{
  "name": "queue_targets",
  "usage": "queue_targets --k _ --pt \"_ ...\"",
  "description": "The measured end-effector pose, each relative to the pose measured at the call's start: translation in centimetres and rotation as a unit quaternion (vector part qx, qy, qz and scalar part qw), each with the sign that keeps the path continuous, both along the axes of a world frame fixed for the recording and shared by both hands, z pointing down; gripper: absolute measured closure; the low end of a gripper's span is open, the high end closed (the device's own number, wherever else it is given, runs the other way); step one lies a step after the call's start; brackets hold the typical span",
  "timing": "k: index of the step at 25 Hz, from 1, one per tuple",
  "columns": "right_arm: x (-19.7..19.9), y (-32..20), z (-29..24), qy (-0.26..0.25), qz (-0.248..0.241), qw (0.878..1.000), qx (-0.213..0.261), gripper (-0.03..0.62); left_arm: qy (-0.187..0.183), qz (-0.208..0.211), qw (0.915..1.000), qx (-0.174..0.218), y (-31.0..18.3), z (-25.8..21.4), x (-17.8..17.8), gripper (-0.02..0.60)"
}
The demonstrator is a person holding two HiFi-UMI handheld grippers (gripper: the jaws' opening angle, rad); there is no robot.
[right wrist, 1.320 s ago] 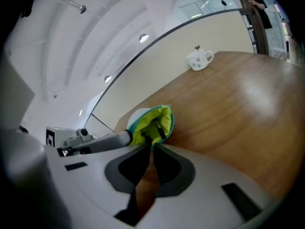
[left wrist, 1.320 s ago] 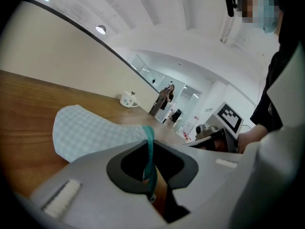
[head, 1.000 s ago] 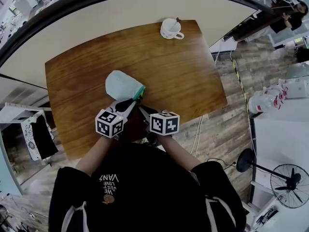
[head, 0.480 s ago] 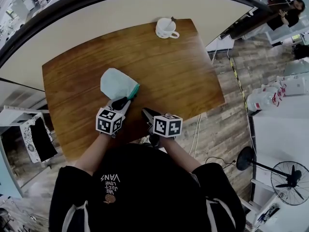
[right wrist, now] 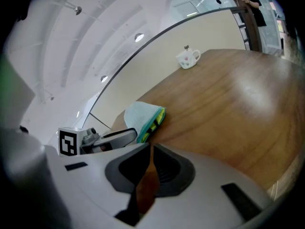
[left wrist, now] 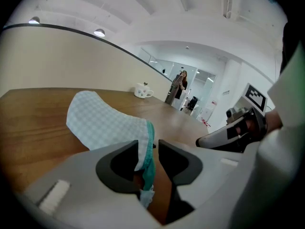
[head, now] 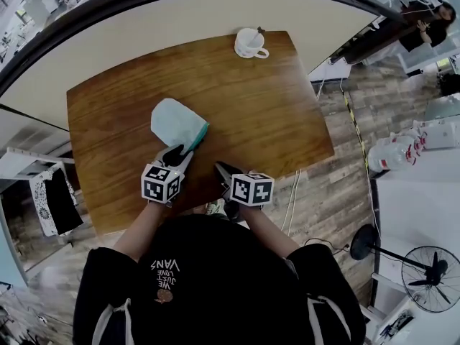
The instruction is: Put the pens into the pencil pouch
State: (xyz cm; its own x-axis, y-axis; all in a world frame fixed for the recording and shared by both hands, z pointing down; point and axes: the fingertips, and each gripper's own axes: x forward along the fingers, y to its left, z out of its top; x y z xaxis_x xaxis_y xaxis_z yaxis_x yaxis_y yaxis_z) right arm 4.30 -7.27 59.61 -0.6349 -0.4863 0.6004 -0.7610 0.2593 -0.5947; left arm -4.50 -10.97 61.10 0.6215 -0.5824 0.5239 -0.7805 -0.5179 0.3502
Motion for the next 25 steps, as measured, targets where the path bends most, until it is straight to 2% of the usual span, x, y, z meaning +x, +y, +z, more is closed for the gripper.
queue_targets --k 6,11,19,25 --pt "0.6 0.3 -0.8 0.004 -0.004 1.000 0.022 0.565 -0.006 -0.027 0.9992 0.029 1.0 -1.8 -0.7 0.463" --pt "0.7 0.3 -2.6 -0.004 -0.010 0.999 0.048 0.569 0.007 -0.051 0.9968 0.061 1.6 -4.6 -1.1 0.463" --pt "-0.1 0.1 -7.0 -0.017 -0.037 0.992 0.117 0.574 0.022 -0.071 0.9924 0.098 3.4 -8.8 -1.4 0.467" --pt "-0.9 0.6 -8.9 -0.013 -0.056 0.987 0.152 0.580 0.010 -0.058 0.9895 0.132 5.7 -11.1 -1.2 0.552"
